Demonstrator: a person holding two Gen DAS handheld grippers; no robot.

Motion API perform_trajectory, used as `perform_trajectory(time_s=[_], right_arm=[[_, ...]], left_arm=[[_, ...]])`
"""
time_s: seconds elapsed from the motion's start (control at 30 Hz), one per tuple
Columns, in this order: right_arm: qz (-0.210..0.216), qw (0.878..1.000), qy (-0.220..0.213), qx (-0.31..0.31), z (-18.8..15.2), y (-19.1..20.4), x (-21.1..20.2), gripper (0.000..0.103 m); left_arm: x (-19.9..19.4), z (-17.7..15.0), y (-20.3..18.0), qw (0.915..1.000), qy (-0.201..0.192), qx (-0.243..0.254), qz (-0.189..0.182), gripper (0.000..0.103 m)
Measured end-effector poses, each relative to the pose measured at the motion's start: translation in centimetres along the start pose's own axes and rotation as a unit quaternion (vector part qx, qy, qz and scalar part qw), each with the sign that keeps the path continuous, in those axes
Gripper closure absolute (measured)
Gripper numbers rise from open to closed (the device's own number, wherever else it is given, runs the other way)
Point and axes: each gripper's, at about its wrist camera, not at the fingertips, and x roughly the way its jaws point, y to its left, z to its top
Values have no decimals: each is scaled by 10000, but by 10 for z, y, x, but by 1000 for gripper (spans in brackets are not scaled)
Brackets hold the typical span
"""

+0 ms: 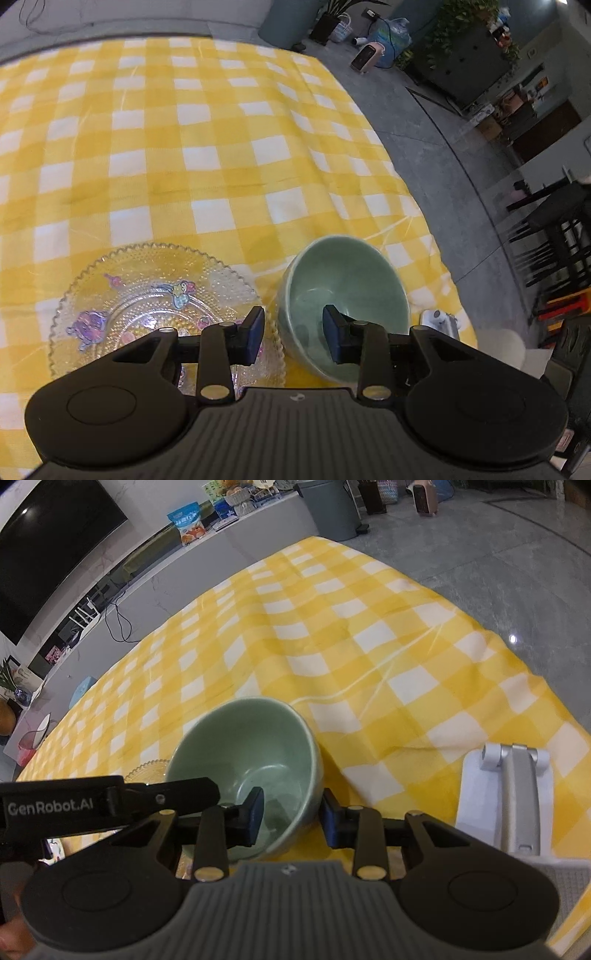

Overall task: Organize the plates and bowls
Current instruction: 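Close the left tool on the pale green bowl rim while the right tool grips its other side, then lift the pale green bowl with both tools and carry it over the stacked bowls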

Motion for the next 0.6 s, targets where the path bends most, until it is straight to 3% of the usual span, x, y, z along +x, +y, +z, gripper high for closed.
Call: perform_trajectory(time_s=[0.1,0.23,0.47,0.6], right_arm=[[-46,10000,-42,-23,0,1,1,71],[-152,9998,-57,102,0,-2,0,83],[-51,9988,-38,488,1,-10,-2,87],[81,9973,-91,718,2,-18,-11,89]], left_arm=[[4,-1,4,9999,-95,-36,78,72],[3,-7,-12,9973,-185,576,407,78],[5,-17,-41,9865,-174,1185,1118,88],[3,-21,-43,9869,-180,1200,1067,89]])
